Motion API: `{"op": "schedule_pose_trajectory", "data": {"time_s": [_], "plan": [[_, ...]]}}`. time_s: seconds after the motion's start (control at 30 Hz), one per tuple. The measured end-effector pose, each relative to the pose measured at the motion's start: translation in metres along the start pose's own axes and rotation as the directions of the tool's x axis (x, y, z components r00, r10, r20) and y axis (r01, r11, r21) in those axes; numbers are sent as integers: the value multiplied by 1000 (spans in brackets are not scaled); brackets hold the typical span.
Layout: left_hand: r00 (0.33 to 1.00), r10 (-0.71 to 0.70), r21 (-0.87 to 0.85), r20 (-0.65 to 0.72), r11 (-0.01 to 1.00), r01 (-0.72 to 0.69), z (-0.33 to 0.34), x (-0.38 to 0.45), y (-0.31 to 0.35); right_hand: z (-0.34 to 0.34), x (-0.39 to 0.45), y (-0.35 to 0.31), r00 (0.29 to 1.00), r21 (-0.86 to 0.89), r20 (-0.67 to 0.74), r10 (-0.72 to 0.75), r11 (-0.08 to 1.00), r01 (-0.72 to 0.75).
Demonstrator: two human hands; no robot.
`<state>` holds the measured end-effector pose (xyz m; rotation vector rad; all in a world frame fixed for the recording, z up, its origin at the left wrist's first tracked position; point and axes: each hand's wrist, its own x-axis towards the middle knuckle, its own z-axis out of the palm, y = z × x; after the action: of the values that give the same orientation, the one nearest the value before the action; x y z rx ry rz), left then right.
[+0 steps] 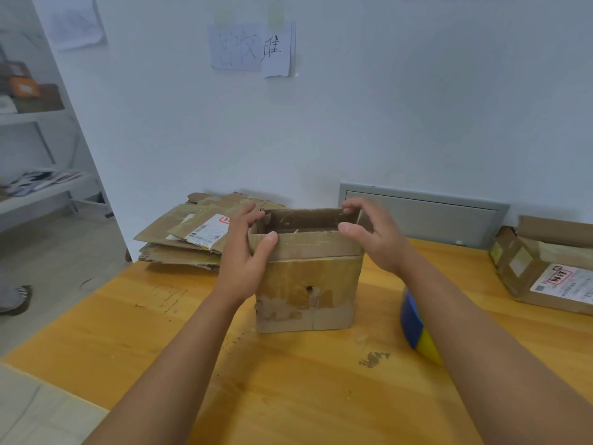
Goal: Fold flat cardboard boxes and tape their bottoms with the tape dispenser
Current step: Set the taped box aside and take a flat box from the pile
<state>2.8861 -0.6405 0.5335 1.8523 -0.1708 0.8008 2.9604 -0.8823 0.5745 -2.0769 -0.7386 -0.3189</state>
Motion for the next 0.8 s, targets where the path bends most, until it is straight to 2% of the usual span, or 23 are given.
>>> {"op": "schedule_pose_trajectory", "data": {"time_s": [0.1, 0.37, 0.47, 0.6, 0.7, 0.8], "plan": [[998, -55, -25, 14, 998, 55, 1, -2, -2, -4, 11, -1, 994, -151, 100, 35, 988, -20], [997, -73, -76, 21, 994, 74, 2, -2, 1, 3, 14, -8, 984, -243, 135, 120, 966, -85], [996, -77, -38, 51, 996, 79, -1, -1, 1, 2, 12, -7, 989, -153, 127, 78, 987, -59], [986, -64, 43, 152, 997, 58, -1, 0, 0, 5, -3, 2, 993, 75, -31, 114, 991, -112], [978, -92, -29, 189, 995, 99, 3, -2, 3, 12, -17, 8, 974, 201, -128, 189, 966, -162], [963, -170, -63, 208, 980, 187, 5, -5, 3, 20, -30, 11, 954, 262, -225, 199, 955, -138]]}}
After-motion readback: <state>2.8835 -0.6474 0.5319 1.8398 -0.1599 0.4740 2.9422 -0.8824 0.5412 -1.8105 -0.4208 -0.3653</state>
